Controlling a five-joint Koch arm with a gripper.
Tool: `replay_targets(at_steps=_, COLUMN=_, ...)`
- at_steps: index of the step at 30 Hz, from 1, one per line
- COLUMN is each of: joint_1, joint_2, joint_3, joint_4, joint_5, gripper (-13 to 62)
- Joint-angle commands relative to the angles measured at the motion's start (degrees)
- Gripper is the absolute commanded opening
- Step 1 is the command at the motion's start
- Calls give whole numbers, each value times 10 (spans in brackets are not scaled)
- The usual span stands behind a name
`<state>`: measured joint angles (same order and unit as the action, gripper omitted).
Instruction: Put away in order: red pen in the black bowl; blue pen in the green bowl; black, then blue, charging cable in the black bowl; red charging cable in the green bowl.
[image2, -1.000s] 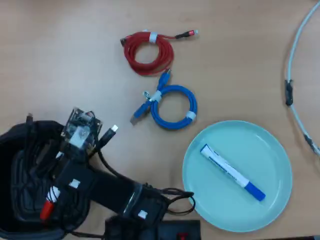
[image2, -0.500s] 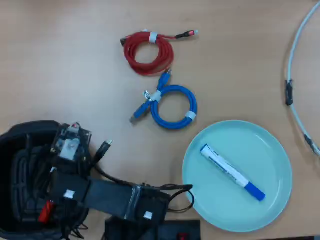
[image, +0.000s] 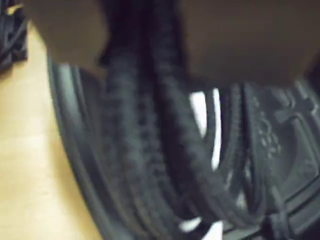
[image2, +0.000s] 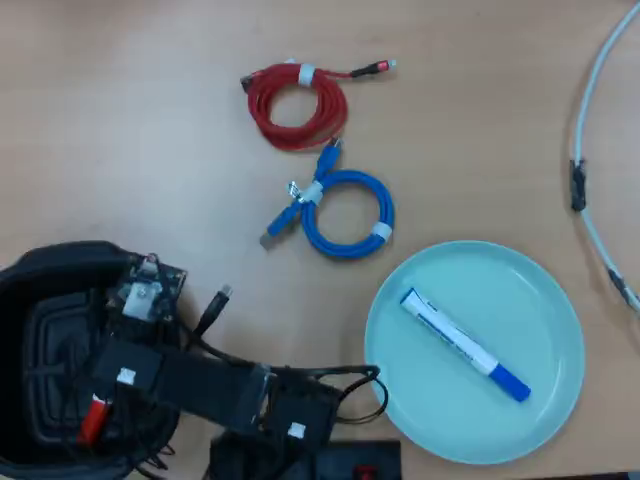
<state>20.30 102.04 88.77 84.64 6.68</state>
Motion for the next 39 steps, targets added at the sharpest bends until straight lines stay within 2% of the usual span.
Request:
replay_targets(at_steps=1, joint_1=15, joint_2=29, joint_3=-13, joint_4=-47, joint_5=8, gripper=-73)
replay_targets(at_steps=5, joint_1=23, joint_2=26, joint_3=-4, joint_4=-44, joint_5=-7, gripper=-41)
replay_targets(at_steps=7, joint_1=25, joint_2=25, joint_3=0, joint_4=-40, joint_5=-22, gripper=42)
replay_targets(at_steps=11, joint_1=28, joint_2=25, joint_3=18, joint_4=-12, joint_5=-27, gripper=285)
replay_targets(at_steps=13, joint_1=28, joint_2=25, joint_3=18, joint_4=3, joint_5=-28, gripper=380)
replay_targets(at_steps=17, joint_1=35, joint_2=25, joint_3=13, joint_4=20, joint_5=-27, gripper=484)
replay_targets(at_steps=19, joint_1=58, joint_2=28, joint_3=11, joint_4=22, joint_5=-28, gripper=504)
replay_targets(at_steps=32, joint_1=250, joint_2=56, joint_3=-69, joint_4=25, joint_5=-25, gripper=497)
replay_targets(at_steps=39, joint_1=486, joint_2=54, joint_3=-77, joint_4=19, joint_5=-23, gripper=496)
